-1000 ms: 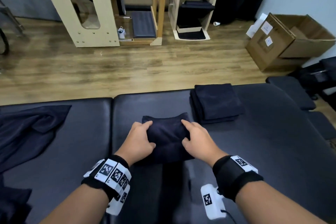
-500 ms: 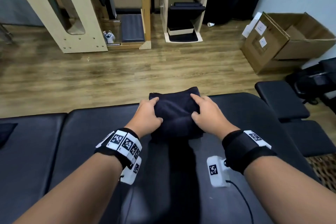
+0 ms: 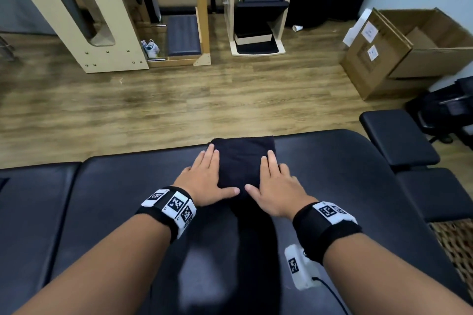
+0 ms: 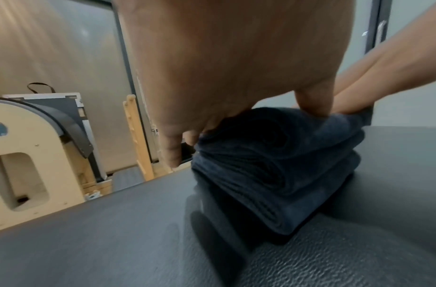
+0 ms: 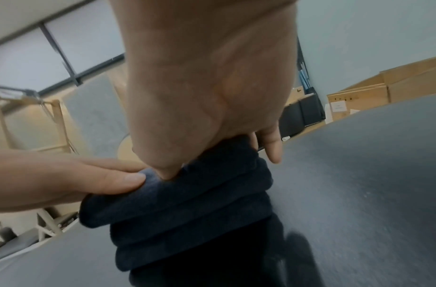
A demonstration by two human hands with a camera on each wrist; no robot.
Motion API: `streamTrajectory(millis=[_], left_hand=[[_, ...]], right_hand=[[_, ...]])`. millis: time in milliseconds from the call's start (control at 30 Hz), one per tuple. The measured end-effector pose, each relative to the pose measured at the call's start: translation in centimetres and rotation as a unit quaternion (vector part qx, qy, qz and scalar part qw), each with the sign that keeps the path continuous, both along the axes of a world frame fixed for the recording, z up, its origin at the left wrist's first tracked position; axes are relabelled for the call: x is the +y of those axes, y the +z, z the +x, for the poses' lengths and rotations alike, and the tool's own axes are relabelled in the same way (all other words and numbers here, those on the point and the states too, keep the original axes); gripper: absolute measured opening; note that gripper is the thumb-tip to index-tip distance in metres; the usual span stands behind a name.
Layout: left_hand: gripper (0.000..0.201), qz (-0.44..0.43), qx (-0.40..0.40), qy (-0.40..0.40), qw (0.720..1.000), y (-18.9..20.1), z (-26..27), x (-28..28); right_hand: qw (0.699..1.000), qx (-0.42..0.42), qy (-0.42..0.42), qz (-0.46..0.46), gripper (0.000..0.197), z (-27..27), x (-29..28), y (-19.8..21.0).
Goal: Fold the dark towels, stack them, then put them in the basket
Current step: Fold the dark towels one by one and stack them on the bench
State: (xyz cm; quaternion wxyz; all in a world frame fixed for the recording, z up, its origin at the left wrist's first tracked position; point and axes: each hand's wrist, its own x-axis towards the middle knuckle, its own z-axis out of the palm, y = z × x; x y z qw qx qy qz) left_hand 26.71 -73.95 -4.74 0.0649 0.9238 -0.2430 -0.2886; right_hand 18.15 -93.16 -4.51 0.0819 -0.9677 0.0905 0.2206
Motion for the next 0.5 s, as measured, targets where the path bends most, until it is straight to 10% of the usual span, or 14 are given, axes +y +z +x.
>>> streamTrajectory(millis=[167,367,500], left_hand=[[0.124,-0.062,0.049,0.05,0.996,0.1,0.4,2.2],[0.041,-0.034,0.004,0.093,0.995,2.5,-2.7,9.1],[0.028,-0.01,0.025,0.13,0.991,2.8,-7.0,16.0]], right_hand=[[1.0,0.003,-0.028,-0.004,0.087,0.4,0.9,1.2],[0.987,-0.128,0.102,0.007,0.035,-1.1,5.0,3.4],[0.981,-0.092,0.144,0.088,0.031,-2.7,10.9,3.4]])
